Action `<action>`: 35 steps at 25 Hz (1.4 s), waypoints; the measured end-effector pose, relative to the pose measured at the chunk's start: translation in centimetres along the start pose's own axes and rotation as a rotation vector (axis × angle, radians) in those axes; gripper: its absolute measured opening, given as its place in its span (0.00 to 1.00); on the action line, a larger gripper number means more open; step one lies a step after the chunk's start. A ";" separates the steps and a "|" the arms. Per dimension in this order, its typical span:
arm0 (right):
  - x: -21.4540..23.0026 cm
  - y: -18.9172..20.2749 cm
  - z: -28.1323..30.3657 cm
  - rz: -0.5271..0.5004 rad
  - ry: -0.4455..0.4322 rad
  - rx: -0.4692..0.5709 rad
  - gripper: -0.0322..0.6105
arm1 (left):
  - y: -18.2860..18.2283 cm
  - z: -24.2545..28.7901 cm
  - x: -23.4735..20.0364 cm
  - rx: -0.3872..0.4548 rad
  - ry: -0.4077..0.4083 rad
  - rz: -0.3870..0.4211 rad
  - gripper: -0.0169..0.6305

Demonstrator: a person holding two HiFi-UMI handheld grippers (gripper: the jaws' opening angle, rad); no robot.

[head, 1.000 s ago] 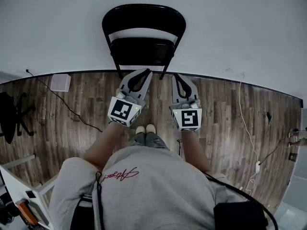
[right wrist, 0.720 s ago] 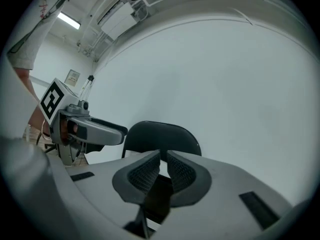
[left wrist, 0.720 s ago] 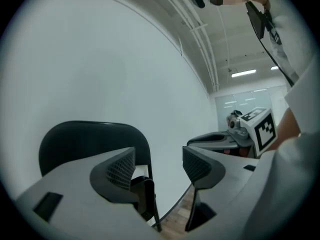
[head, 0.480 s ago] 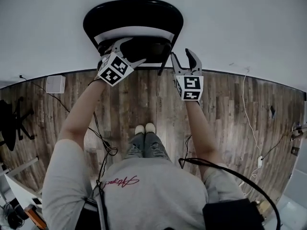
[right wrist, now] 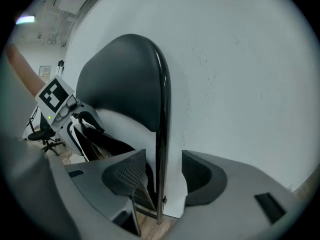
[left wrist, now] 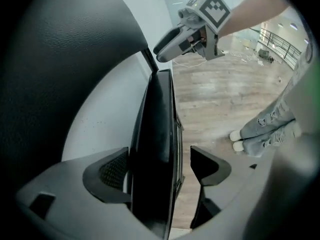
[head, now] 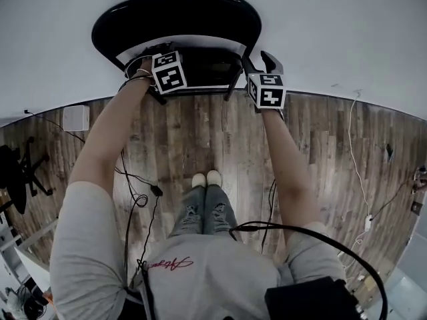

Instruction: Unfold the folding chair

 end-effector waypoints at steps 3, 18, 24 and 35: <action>-0.1 -0.4 1.6 -0.013 -0.022 -0.022 0.38 | 0.1 1.4 -0.4 -0.052 0.012 0.022 0.65; -0.2 -1.8 1.6 -0.141 0.014 0.022 0.25 | 0.0 3.0 2.3 -0.190 -0.253 0.065 0.44; 0.0 -0.5 -3.7 -0.117 0.167 0.249 0.29 | 0.4 2.6 5.2 -0.190 -0.339 0.054 0.43; -13.7 10.6 -11.0 0.093 -0.048 0.223 0.11 | 0.9 2.1 12.6 -0.159 -0.492 0.053 0.43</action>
Point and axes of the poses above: the fingertips, and each gripper's own axes: z forward along the fingers, x to its right, y out of its underside, the point moved 1 cm from there along -z, backward along the fingers, and after that the axes turned 14 degrees about -x, right-handed, at the moved point
